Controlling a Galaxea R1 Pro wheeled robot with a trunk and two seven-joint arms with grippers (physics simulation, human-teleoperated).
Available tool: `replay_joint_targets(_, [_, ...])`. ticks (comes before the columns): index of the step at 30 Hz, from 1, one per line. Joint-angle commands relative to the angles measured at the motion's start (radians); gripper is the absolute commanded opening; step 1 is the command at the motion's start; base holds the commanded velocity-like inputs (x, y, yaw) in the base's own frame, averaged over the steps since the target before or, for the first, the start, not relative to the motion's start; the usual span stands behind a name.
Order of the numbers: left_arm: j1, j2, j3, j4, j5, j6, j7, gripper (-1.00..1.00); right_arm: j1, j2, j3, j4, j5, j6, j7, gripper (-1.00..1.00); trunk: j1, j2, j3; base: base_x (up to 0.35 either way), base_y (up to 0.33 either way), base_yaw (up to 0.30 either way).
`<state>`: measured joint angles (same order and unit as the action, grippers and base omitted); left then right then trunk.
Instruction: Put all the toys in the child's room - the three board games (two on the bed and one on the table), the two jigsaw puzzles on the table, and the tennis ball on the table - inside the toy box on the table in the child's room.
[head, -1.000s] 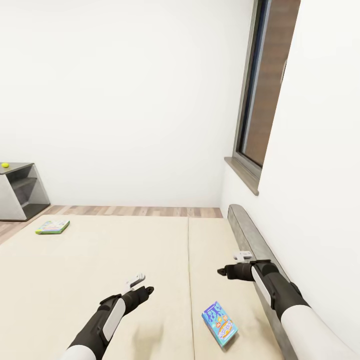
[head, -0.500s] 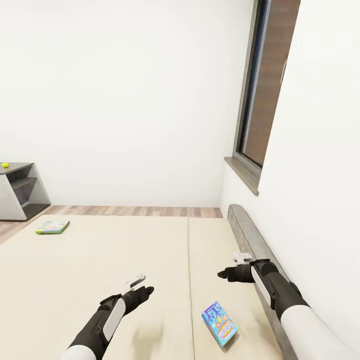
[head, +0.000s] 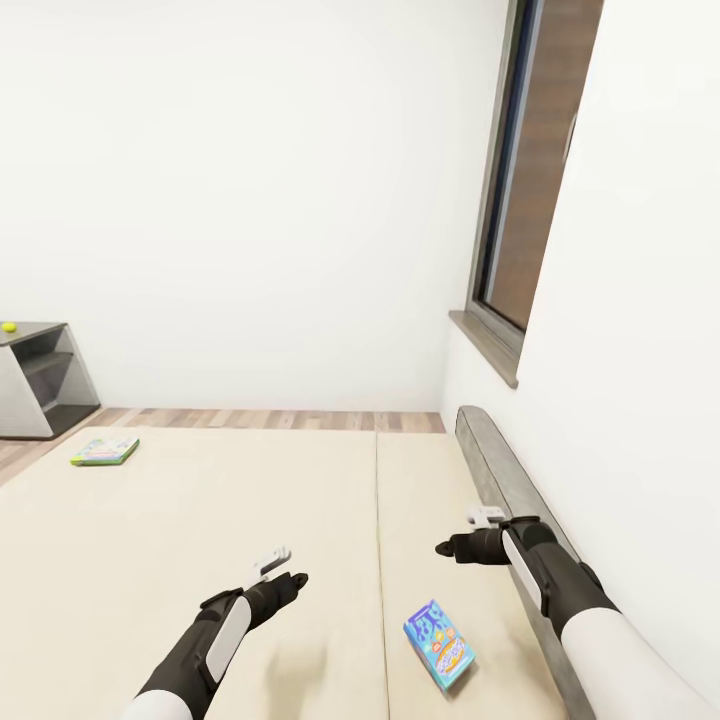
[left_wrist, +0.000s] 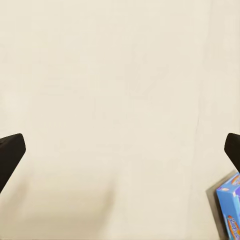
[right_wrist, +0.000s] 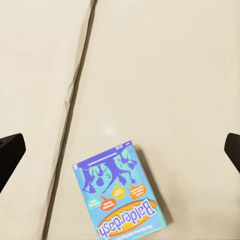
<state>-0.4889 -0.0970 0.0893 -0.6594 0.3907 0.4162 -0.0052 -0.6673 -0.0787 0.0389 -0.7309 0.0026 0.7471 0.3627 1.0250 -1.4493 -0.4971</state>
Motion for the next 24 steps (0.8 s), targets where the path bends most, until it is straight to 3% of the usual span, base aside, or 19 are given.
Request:
replay_joint_targets(1, [0.0,-0.001,0.006,-0.002,0.007,0.007,-0.001,1.0,-0.001,-0.001,0.003,-0.001,0.001,0.004,0.002,1.0,0.0,-0.001,-0.002,0.0,0.0,0.0])
replay_joint_targets(24, [0.0,-0.001,0.006,-0.001,0.007,0.009,-0.001,1.0,-0.004,-0.001,0.003,-0.001,0.0,0.028,0.002,1.0,0.0,-0.001,-0.037,0.0,0.0,0.0])
